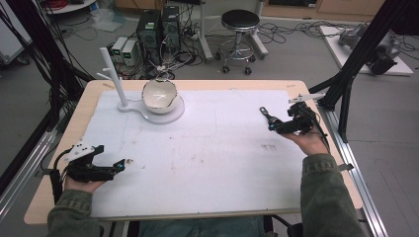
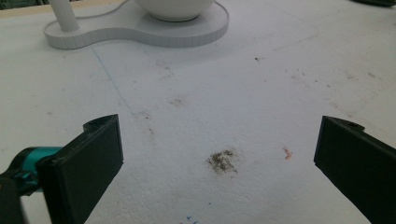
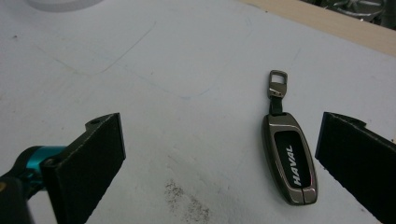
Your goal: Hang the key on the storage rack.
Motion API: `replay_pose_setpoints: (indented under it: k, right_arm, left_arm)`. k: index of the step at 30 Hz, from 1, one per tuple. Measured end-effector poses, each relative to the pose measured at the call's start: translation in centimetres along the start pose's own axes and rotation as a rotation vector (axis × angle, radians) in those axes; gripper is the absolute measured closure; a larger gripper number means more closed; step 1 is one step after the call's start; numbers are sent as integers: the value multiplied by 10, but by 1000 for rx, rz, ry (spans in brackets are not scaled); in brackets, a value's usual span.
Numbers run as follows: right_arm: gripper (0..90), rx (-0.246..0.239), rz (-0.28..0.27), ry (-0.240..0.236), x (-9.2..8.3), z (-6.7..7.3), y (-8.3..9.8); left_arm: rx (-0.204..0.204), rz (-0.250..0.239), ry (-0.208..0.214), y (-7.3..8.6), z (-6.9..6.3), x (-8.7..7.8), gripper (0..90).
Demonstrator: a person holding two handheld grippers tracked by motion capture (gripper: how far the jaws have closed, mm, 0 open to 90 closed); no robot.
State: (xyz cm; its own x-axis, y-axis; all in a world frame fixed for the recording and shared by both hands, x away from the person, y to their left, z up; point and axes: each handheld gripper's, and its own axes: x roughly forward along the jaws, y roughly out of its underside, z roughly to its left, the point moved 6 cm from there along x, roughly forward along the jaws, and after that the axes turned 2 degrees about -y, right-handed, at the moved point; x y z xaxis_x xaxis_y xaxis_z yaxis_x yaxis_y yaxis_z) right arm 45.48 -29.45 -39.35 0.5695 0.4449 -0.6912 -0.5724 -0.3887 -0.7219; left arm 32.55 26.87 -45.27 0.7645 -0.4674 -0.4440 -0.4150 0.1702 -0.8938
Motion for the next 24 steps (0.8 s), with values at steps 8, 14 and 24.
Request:
replay_pose_setpoints:
  k: [8,14,24]
  right_arm:
    - [5,2,135,-12,27,-20,-10]
    - [6,14,194,-4,38,-33,-12]
    - [6,3,279,50,60,-50,-20]
  left_arm:
    - [7,-4,-6,-1,1,-1,17]
    - [9,-7,-3,-1,0,0,17]
    - [0,-11,-5,-1,3,0,17]
